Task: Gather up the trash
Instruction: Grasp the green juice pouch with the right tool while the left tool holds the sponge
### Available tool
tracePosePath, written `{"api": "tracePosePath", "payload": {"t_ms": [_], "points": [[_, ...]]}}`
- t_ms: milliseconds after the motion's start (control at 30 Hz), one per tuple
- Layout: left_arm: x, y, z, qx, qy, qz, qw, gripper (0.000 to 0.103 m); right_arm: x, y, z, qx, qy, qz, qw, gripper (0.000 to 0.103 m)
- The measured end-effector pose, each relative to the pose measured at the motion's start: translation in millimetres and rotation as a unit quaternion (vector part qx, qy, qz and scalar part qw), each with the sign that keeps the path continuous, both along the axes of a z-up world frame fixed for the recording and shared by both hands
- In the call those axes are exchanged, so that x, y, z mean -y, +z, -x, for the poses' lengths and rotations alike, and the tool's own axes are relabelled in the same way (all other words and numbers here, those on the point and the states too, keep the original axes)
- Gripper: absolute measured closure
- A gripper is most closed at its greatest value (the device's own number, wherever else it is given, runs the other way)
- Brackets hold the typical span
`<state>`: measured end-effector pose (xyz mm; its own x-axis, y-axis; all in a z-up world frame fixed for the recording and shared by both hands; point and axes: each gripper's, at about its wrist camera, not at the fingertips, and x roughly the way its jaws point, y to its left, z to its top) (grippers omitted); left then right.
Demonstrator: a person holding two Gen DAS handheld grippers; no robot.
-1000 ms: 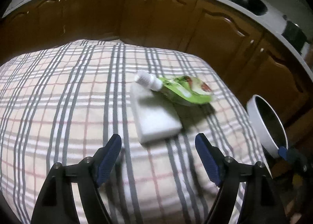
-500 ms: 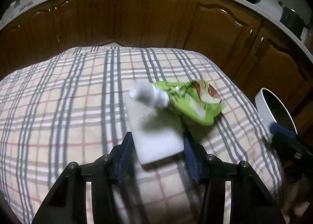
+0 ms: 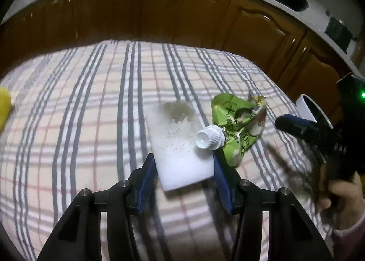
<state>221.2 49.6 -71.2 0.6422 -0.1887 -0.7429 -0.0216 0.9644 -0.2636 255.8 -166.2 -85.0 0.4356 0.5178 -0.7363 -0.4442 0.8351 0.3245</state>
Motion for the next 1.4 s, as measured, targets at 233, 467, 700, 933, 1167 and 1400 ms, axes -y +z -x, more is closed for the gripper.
{"api": "tracePosePath", "payload": {"t_ms": [233,467,700,933,1167,1400], "points": [[-3.5,7.8,13.9,0.012,-0.013,-0.003,0.9998,0.055,-16.0,0.4,-3.9,-0.012,0.020,-0.027,0.999,0.021],[-8.3,9.9,17.1,0.009,0.004,-0.017,0.9998,0.054,-32.5,-11.8,-24.7,-0.062,0.048,-0.077,0.994,0.054],[-30.6,9.6,18.9,0.011,0.054,0.005,0.9985,0.054,-27.0,-5.5,7.2,-0.075,0.054,-0.074,0.993,0.082],[-28.6,15.7,24.2,0.026,0.030,-0.018,0.9991,0.054,-34.9,6.6,45.5,-0.049,0.110,-0.017,0.993,0.075],[-34.1,8.8,21.7,0.012,0.012,-0.022,0.9996,0.054,-62.6,30.5,29.3,0.030,0.149,0.013,0.988,0.036],[-36.1,8.3,17.4,0.012,0.015,-0.018,0.9997,0.054,-106.1,-1.9,12.0,-0.008,0.237,0.076,0.969,0.042]]}}
